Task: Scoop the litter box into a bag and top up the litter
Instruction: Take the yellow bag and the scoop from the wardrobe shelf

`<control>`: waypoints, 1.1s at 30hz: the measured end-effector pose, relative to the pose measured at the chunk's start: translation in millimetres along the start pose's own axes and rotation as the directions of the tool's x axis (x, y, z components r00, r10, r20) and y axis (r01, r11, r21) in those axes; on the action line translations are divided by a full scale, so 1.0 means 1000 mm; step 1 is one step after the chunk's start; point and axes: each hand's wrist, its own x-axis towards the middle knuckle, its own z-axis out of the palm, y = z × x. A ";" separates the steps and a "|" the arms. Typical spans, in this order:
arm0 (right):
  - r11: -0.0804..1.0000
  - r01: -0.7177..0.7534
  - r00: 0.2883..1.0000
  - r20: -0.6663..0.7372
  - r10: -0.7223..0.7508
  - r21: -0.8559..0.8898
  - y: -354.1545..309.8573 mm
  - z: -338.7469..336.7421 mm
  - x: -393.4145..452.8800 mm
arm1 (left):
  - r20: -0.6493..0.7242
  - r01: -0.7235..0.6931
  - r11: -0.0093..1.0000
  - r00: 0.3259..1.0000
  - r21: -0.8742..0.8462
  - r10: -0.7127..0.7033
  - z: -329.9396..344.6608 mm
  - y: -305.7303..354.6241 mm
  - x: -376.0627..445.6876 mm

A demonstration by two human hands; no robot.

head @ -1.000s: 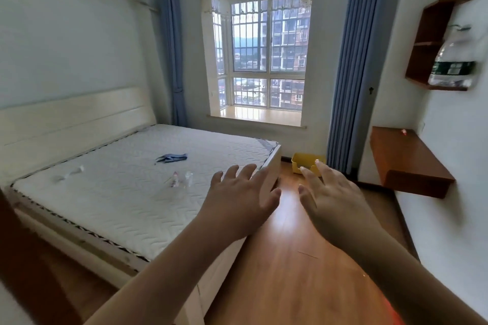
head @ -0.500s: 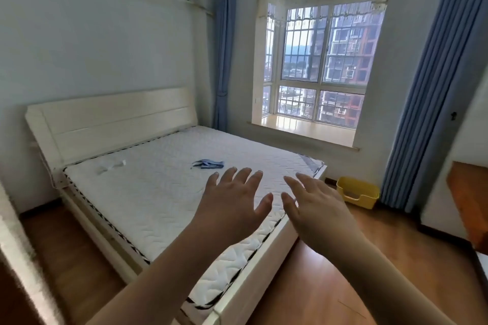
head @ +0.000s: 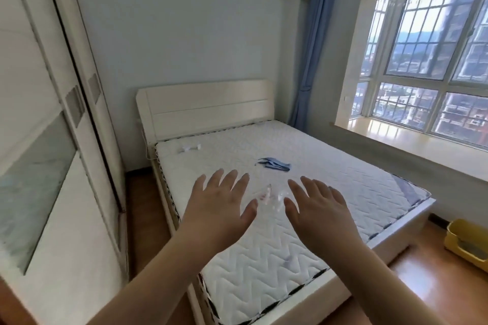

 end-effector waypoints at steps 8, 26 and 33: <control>0.956 0.284 0.958 0.010 -0.285 0.081 -0.024 0.022 0.083 | -0.003 0.279 0.960 0.960 0.029 -0.279 0.018 -0.037 0.030; 0.680 0.707 0.704 -0.108 -0.702 0.194 -0.237 0.071 0.183 | -0.113 0.665 0.739 0.747 0.110 -0.655 0.020 -0.197 -0.019; 0.520 0.820 0.559 -0.145 -0.816 0.238 -0.298 0.089 0.205 | -0.078 0.749 0.649 0.660 0.133 -0.747 0.035 -0.226 -0.025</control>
